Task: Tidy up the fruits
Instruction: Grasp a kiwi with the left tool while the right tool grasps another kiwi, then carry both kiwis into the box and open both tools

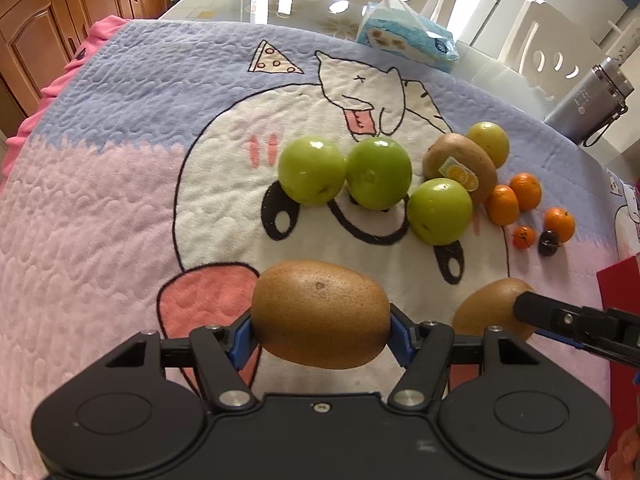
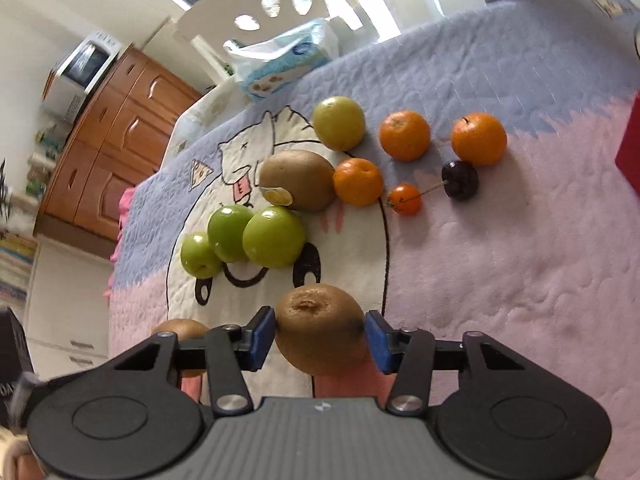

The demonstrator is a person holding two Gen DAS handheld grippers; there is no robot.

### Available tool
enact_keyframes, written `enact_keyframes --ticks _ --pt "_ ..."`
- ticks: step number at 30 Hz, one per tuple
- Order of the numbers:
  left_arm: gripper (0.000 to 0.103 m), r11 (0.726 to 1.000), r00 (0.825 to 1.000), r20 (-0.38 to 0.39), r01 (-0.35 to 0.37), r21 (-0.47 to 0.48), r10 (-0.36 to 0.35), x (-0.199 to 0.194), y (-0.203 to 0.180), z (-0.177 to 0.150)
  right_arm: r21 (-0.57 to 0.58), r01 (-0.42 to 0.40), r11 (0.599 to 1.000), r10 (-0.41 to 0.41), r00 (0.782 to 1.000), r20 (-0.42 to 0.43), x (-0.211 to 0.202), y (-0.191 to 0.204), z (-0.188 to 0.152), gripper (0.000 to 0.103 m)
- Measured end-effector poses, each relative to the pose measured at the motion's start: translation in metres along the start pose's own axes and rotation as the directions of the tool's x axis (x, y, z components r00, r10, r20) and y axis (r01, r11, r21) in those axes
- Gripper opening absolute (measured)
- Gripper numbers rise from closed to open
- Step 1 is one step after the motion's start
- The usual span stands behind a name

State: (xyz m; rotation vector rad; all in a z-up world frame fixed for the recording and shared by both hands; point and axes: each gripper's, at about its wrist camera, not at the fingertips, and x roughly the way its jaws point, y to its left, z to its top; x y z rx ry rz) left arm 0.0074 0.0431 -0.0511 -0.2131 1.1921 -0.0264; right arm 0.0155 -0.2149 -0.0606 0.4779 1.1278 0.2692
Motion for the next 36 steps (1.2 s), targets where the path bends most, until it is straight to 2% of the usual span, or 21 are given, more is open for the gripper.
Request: enact_keyframes --ticks 4,9,12,17,22,28,31,36 --pt "0.076 1.000 1.000 0.025 -0.005 -0.008 0.005 -0.012 0.003 -0.006 0.001 -0.018 1.000 0.018 1.000 -0.017 0.011 0.001 0.003 0.065" --pt "0.076 0.998 0.999 0.037 -0.023 -0.065 0.025 -0.023 0.018 -0.013 -0.139 0.025 0.990 -0.029 0.999 -0.030 0.035 0.018 0.001 0.066" --pt "0.076 0.996 0.998 0.044 -0.036 -0.087 0.040 -0.027 0.026 -0.016 -0.183 0.048 0.982 -0.052 0.998 -0.019 0.044 0.022 -0.001 0.060" --pt "0.076 0.994 0.997 0.056 -0.052 -0.095 0.057 -0.032 0.027 -0.018 -0.245 0.052 0.968 -0.048 0.999 0.021 0.036 0.028 -0.008 0.059" --pt "0.076 0.996 0.994 0.088 -0.059 -0.061 0.064 -0.040 0.014 -0.015 -0.138 -0.045 0.989 0.055 0.996 0.069 0.003 0.012 -0.004 0.059" --pt "0.076 1.000 0.994 0.104 -0.025 0.006 0.024 -0.043 -0.019 -0.004 0.004 -0.097 0.995 0.095 0.977 0.191 -0.051 -0.019 0.015 0.059" --pt "0.076 0.998 0.993 0.114 0.004 0.070 -0.012 -0.045 -0.046 0.007 0.046 -0.096 0.994 0.080 0.959 0.273 -0.086 -0.042 0.025 0.059" --pt "0.076 0.976 0.988 0.128 0.064 0.209 -0.092 -0.047 -0.113 0.030 0.121 -0.019 0.993 -0.030 0.921 0.388 -0.147 -0.097 0.033 0.059"
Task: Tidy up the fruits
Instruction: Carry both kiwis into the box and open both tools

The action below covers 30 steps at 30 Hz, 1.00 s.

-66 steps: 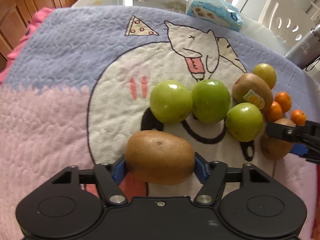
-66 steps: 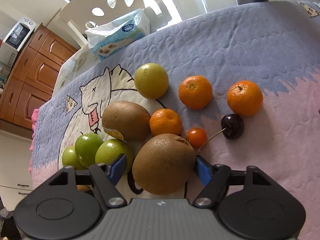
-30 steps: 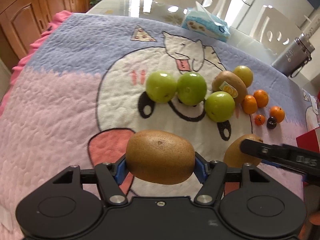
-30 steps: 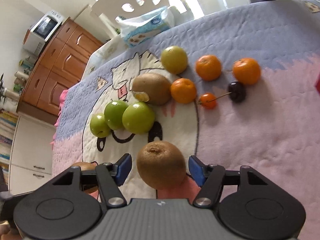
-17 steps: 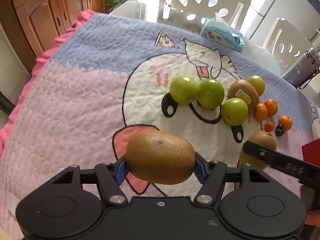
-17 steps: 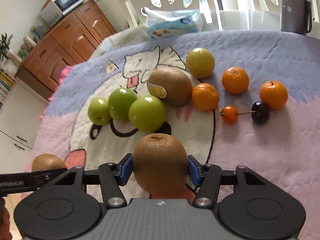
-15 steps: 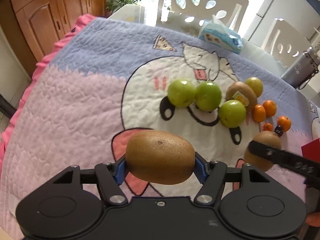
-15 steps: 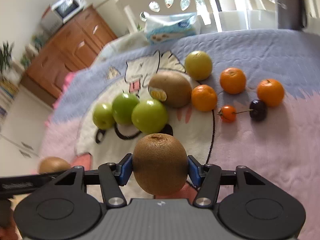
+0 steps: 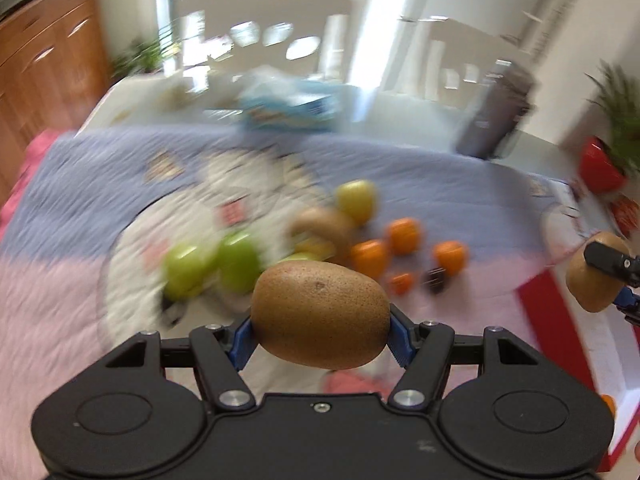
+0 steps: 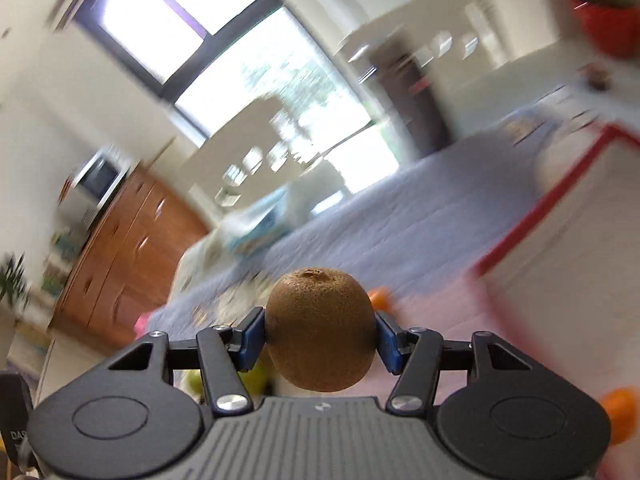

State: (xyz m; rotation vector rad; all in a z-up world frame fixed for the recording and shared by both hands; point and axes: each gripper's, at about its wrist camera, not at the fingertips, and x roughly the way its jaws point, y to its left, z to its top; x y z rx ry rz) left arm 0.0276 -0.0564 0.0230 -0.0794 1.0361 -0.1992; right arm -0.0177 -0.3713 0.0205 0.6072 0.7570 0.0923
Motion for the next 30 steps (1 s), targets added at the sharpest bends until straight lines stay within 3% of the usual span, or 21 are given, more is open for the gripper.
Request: enact_keyframes --ticks 3,7,12,15,19,25,27,30 --pt "0.076 0.993 0.997 0.007 0.070 0.093 -0.071 0.007 -0.048 0.018 0.001 0.099 0.995 -0.099 0.994 0.047 -0.030 -0.037 0.015 0.059" --pt "0.076 0.962 0.985 -0.032 0.172 0.210 -0.169 0.023 -0.117 0.031 -0.002 0.225 0.974 -0.224 0.974 0.044 -0.055 -0.082 0.019 0.059" --pt "0.076 0.901 0.961 -0.130 0.276 0.334 -0.246 0.051 -0.199 0.032 -0.006 0.303 0.953 -0.304 0.953 -0.023 -0.059 -0.120 0.001 0.059" --pt "0.076 0.876 0.938 -0.224 0.332 0.351 -0.266 0.074 -0.238 0.026 0.015 0.300 0.954 -0.298 0.952 -0.065 -0.056 -0.135 -0.013 0.059" --pt "0.076 0.845 0.916 -0.309 0.366 0.390 -0.254 0.097 -0.273 0.010 -0.013 0.305 0.952 -0.305 0.946 -0.108 -0.054 -0.140 -0.028 0.059" --pt "0.076 0.860 0.903 -0.396 0.328 0.391 -0.165 0.128 -0.297 -0.006 -0.009 0.307 0.952 -0.305 0.939 -0.160 -0.051 -0.157 -0.029 0.059" --pt "0.077 0.859 0.912 -0.387 0.302 0.414 -0.134 0.129 -0.301 -0.007 -0.003 0.309 0.951 -0.305 0.936 -0.177 -0.049 -0.161 -0.029 0.059" --pt "0.079 0.863 0.910 -0.394 0.299 0.406 -0.130 0.131 -0.304 -0.007 0.013 0.306 0.952 -0.300 0.939 -0.171 -0.050 -0.164 -0.027 0.059"
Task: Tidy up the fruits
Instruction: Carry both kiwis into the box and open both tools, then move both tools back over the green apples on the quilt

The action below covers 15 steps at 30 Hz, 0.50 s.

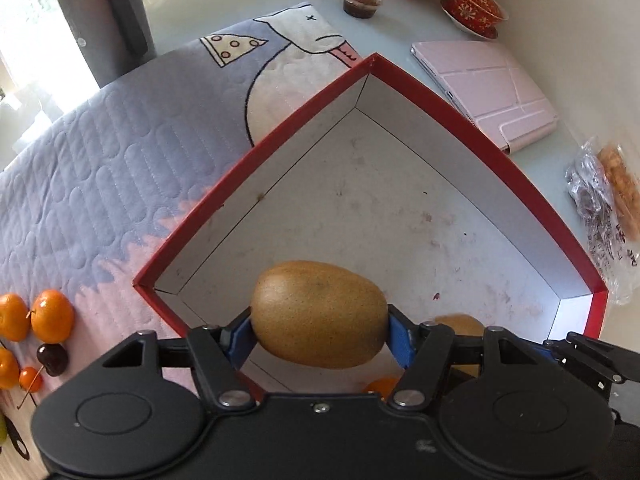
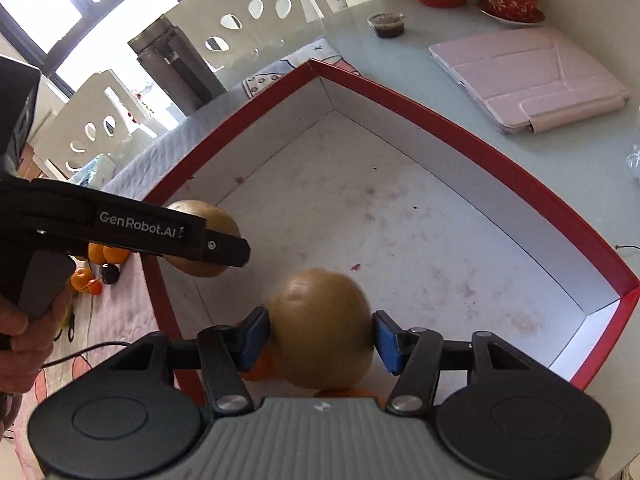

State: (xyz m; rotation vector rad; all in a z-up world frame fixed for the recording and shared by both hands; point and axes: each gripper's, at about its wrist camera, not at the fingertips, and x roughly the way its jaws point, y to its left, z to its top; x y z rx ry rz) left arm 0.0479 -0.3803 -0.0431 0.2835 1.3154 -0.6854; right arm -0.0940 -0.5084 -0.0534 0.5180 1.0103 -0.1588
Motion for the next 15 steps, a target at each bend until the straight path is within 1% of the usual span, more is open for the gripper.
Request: enact_keyframes --ticks 3,6,10,15 --pt "0.083 1.000 1.000 0.005 0.003 -0.022 -0.003 -0.004 0.003 0.006 0.029 -0.005 1.000 0.005 1.000 0.018 -0.006 -0.003 0.005 0.059" --pt "0.083 0.999 1.000 0.011 -0.019 -0.026 0.019 -0.011 0.008 0.006 0.032 0.004 0.999 -0.005 0.999 0.036 -0.011 -0.004 0.006 0.059" --pt "0.083 0.998 0.999 0.033 0.011 -0.063 -0.009 -0.022 0.017 0.004 0.059 0.009 0.998 -0.012 0.999 0.051 -0.018 -0.007 0.004 0.060" --pt "0.083 0.998 0.997 0.077 0.016 -0.065 -0.011 -0.042 0.021 0.000 0.072 0.016 0.997 -0.021 0.997 0.076 -0.028 -0.005 0.005 0.060"
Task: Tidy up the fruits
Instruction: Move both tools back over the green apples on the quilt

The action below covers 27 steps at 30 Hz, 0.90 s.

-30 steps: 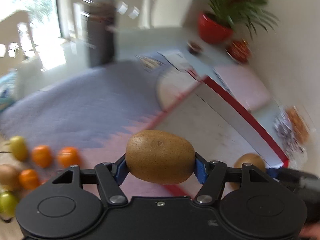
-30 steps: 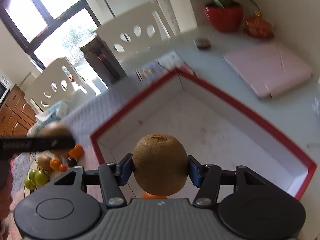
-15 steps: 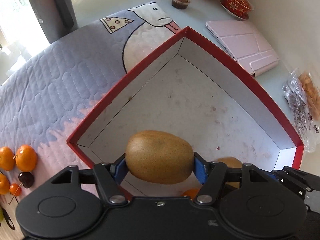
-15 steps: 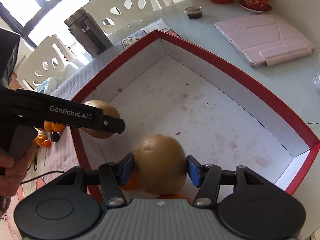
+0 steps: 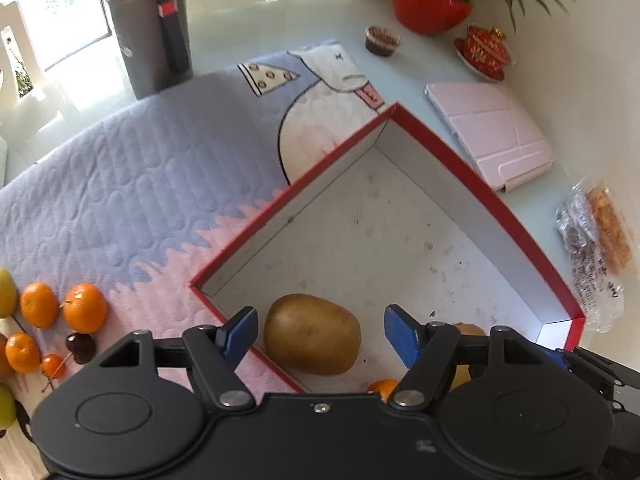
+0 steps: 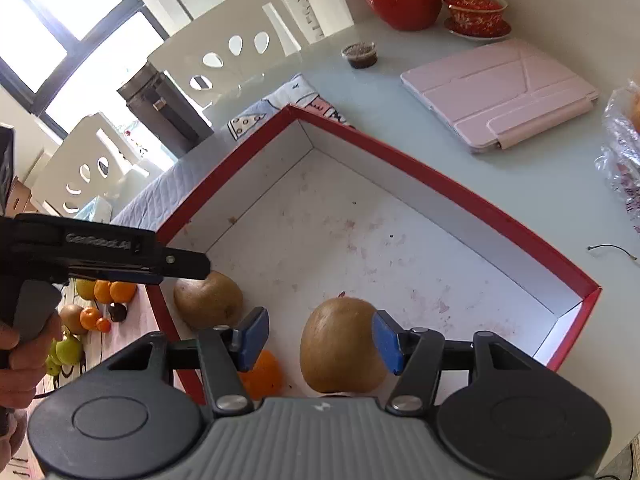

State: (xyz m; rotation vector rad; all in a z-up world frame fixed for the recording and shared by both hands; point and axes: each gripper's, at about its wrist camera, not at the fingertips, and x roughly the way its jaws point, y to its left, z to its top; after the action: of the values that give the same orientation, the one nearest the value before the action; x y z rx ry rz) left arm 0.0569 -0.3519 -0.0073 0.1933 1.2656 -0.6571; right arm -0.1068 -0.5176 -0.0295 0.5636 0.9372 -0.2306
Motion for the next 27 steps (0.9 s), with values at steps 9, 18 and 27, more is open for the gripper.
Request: enact_keyframes --ticks 9,18,27 --pt "0.083 0.999 0.997 0.074 -0.010 -0.048 0.014 -0.042 0.028 -0.013 -0.030 0.002 1.000 -0.001 0.999 0.040 -0.014 0.027 0.009 0.060" --pt "0.083 0.985 0.989 0.123 -0.057 -0.164 0.078 -0.079 0.092 -0.036 -0.127 -0.041 0.991 0.045 0.999 0.026 -0.002 0.085 0.021 0.061" --pt "0.083 0.929 0.973 0.161 -0.097 -0.357 0.163 -0.120 0.188 -0.073 -0.284 -0.114 0.952 0.116 0.993 -0.010 0.019 0.179 0.028 0.062"
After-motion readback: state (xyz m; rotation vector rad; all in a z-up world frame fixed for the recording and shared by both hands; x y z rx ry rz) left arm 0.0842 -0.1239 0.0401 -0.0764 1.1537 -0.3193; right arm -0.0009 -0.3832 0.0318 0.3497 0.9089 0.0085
